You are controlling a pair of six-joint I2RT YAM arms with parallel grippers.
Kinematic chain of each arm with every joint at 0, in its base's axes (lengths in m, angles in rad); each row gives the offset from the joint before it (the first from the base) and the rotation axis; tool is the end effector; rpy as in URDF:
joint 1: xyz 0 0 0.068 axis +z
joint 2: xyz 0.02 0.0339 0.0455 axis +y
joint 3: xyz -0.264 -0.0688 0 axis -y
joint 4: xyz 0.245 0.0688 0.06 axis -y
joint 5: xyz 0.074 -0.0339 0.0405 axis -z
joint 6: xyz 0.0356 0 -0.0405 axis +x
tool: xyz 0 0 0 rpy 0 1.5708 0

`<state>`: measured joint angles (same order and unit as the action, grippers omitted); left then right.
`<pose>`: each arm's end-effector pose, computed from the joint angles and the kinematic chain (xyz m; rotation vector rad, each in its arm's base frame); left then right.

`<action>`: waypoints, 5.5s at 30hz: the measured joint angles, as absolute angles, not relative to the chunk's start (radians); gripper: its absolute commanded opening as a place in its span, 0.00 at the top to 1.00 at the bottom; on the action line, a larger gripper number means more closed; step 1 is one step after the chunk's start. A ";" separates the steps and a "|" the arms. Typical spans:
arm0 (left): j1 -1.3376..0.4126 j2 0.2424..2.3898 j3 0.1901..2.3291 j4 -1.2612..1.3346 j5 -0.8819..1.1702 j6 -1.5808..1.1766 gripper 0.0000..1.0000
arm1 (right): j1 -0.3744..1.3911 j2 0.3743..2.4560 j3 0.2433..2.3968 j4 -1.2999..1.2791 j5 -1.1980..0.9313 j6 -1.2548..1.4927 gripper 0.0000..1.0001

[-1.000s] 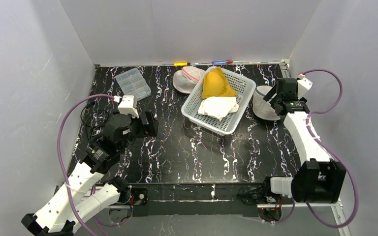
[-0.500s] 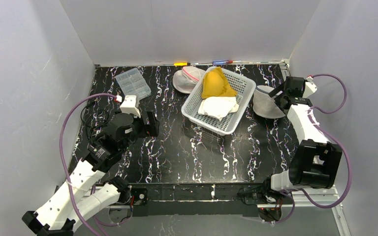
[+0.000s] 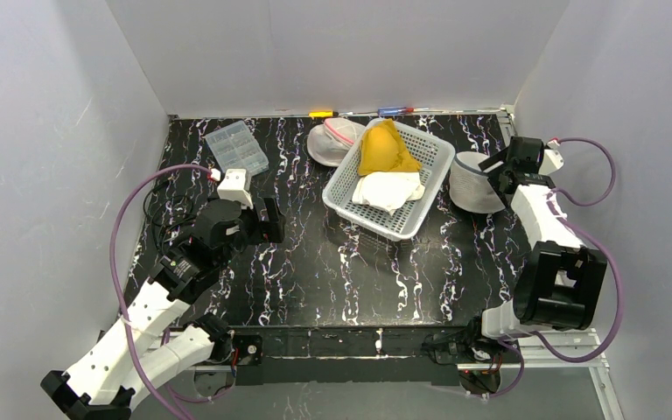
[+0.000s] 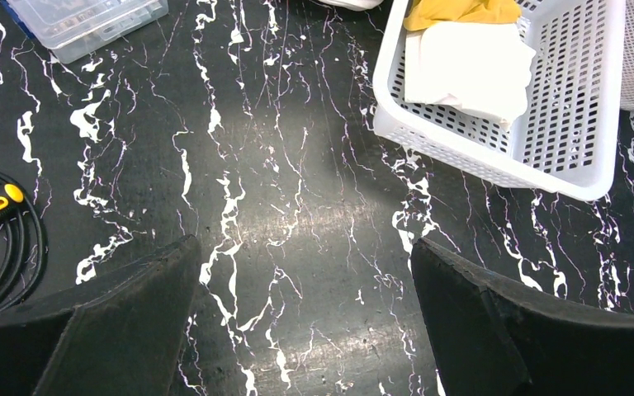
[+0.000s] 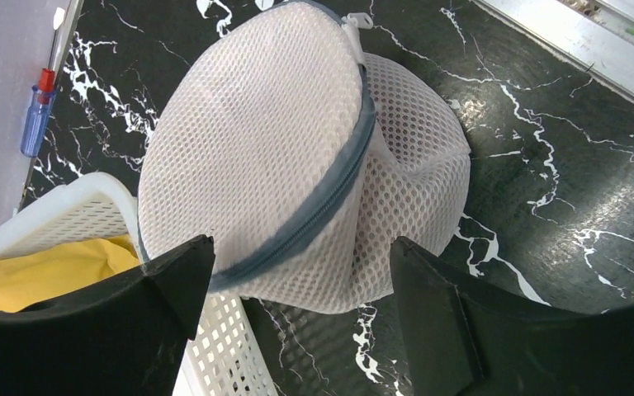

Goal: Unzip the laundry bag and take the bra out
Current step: Pick up the laundry bag at the center of the board, then adjust the laundry bag.

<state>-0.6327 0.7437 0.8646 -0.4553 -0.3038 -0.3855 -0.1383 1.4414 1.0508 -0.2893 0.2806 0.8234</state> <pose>0.1383 -0.0882 0.3459 0.0289 1.9094 -0.4043 0.3151 -0.0538 0.2695 1.1570 1.8948 0.0606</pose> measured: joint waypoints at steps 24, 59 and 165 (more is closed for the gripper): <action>-0.637 0.746 0.865 -0.458 -0.318 -0.385 0.04 | -0.113 1.379 1.081 -0.332 0.278 0.819 0.99; -0.652 0.374 0.650 -0.490 0.128 -0.660 0.02 | 0.749 0.913 0.759 -0.241 -0.404 0.620 0.99; -0.796 0.460 0.335 -0.142 -0.167 -1.270 0.87 | 1.147 1.134 0.587 0.045 0.322 1.031 0.62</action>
<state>-0.7963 0.4599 0.3351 -0.1421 -0.1669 -1.2697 1.1469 1.1343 0.5873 0.0448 0.3218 1.0313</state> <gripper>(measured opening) 0.047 0.462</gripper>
